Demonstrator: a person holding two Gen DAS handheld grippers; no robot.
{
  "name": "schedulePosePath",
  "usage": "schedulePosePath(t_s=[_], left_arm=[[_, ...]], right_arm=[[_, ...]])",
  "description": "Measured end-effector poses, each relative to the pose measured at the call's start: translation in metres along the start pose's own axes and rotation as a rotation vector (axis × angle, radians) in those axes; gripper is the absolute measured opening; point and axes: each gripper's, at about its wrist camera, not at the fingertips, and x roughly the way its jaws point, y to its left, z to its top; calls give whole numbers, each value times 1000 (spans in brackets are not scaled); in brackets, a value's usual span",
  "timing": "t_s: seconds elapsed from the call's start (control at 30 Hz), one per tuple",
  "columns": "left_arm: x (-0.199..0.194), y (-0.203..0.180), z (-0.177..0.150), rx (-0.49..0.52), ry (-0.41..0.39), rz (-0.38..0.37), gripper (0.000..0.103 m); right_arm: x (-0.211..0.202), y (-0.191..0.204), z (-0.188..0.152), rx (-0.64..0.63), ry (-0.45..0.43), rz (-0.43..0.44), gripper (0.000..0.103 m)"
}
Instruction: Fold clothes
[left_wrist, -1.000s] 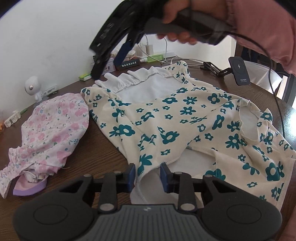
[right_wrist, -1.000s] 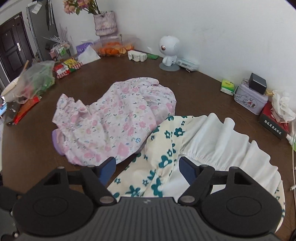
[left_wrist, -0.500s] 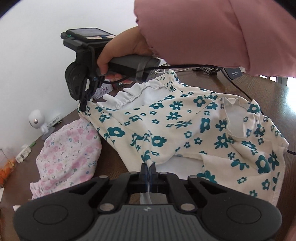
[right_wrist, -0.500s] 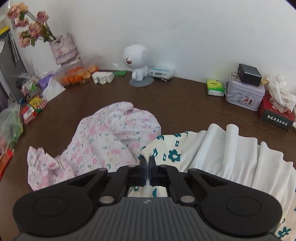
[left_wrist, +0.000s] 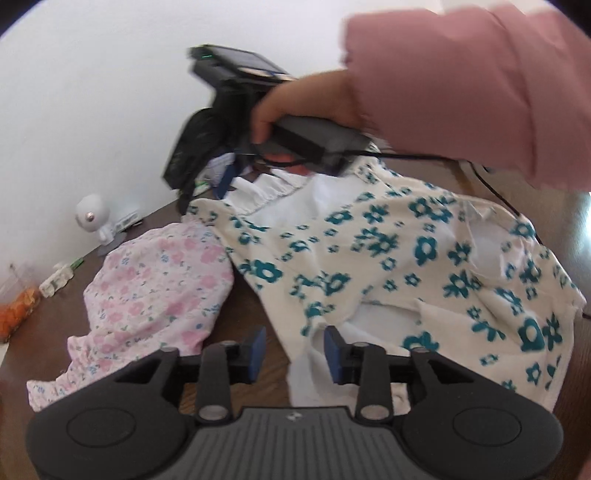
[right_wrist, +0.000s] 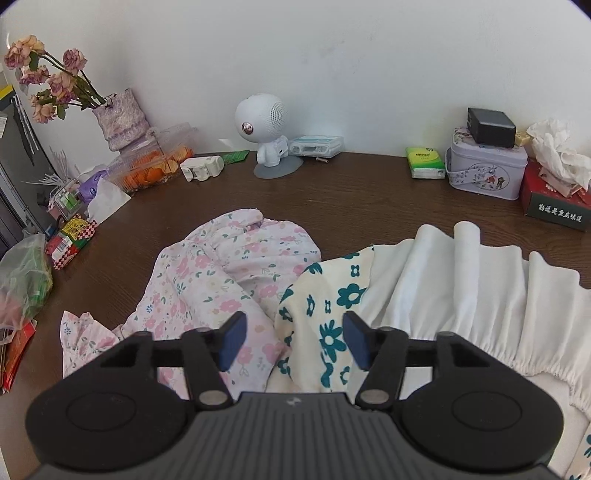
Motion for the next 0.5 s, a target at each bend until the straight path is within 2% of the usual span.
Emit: schedulePosePath(t_s=[0.03,0.17,0.27,0.4,0.5], left_arm=[[4,11,7,-51,6,18,39],[22,29,20,-100,51,-44,39],[29,18,17,-64,87,-155,40],[37,11,18,-53,110,-131,43],[46,27,31,-132,96,-136,43]], right_arm=[[-5,-3,-2,-6,-2,-4,64],[-18,-19,-17,-5,22,-3,64],[-24,-26,-25,-21,50,15,64],[-34,-29,-42,-93,105,49,64],[-50,-28,-65,-163,134,75,64]])
